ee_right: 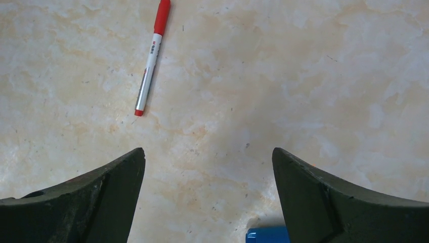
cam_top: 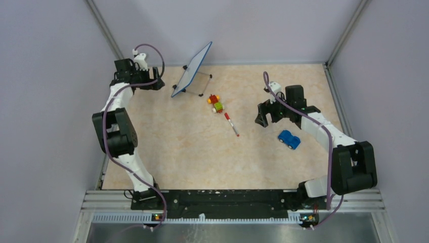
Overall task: Write a sentence on the whiteboard
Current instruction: Move the whiteboard stand to the center of the board.
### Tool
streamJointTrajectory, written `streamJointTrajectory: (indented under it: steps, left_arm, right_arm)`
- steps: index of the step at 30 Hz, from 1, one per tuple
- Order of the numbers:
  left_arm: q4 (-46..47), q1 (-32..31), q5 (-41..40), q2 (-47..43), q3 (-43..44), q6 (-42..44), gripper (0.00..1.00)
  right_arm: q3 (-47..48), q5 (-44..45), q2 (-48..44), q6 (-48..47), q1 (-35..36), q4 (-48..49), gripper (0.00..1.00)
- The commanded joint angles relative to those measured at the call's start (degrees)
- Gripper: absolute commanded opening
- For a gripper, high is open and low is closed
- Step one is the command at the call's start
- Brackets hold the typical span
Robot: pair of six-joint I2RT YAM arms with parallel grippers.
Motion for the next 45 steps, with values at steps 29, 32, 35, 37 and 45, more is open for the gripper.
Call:
streamJointTrajectory:
  steps: [29,32,35,37,45]
  left_arm:
    - [11.09,-7.3,-4.0,25.44,14.3,-0.99,0.8]
    - [11.8,-7.59,-2.7,21.64,9.1,-0.46,0.75]
    - [12.3,-8.02,-0.65,18.44,3.18,-0.16,0.7]
    - [13.04,-8.69,0.09,16.26,-0.23,-0.09,0.68]
    - [12.38,-11.61,4.84,10.65,-9.66,-2.03,0.51]
  right_arm:
    - [1.65,-3.36,-0.46,-1.08,-0.12,0.38,0.93]
    - [1.65,-3.68,-0.63,-1.1,-0.05,0.29,0.93]
    - [1.6,-4.05,-0.98,-1.18,-0.11,0.3,0.93]
    - [1.64,-4.32,-1.16,-1.19,-0.1,0.31,0.93]
    - [1.59,-4.77,-1.77,-1.19,-0.1,0.22,0.93]
